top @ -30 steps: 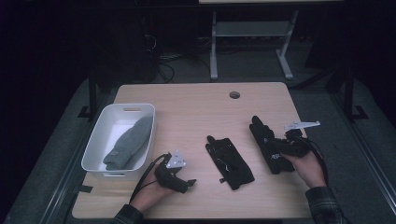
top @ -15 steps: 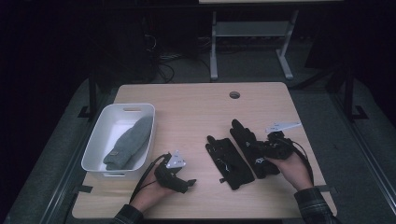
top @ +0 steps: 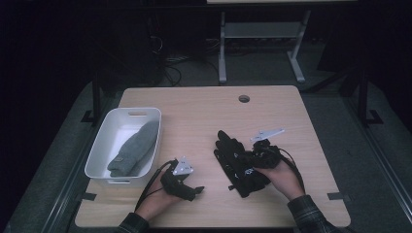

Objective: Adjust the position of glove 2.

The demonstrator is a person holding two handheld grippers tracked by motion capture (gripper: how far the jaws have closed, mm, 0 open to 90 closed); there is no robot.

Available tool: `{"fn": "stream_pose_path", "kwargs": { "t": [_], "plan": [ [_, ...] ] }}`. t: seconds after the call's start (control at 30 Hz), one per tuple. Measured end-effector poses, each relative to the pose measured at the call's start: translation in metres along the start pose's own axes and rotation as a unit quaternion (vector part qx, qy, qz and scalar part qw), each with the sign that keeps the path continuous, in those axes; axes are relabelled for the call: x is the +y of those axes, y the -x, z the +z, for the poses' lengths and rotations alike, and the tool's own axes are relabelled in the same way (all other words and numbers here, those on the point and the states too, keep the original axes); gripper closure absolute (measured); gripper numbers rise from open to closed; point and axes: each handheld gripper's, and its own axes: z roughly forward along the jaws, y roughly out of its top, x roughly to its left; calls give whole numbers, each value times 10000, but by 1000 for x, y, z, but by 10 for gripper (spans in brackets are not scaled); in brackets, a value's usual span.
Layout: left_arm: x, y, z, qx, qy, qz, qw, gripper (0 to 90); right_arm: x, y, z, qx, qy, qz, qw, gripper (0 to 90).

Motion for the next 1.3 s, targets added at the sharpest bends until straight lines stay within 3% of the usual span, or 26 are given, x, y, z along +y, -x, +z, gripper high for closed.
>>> {"fn": "stream_pose_path", "kwargs": {
  "t": [0.57, 0.8, 0.87, 1.13, 1.23, 1.3],
  "plan": [
    [0, 0, 0, 5, -5, 6, 10000, 129, 0, -12, 14, -5, -135, 32, 9999, 733],
    [0, 0, 0, 6, -4, 14, 10000, 129, -1, -12, 17, -89, -129, 59, 9999, 585],
    [0, 0, 0, 5, -4, 5, 10000, 129, -2, -11, 14, -89, -98, 54, 9999, 579],
    [3, 0, -1, 55, -100, -45, 9999, 146, -10, 6, -2, -274, 20, 117, 9996, 827],
    [6, -1, -3, 44, -149, -102, 9998, 217, -14, 12, -7, -351, 21, 51, 9994, 888],
    [9, 0, -5, -43, -65, -142, 9999, 310, -17, 16, -9, -359, -28, -17, 9994, 900]
  ]
}}
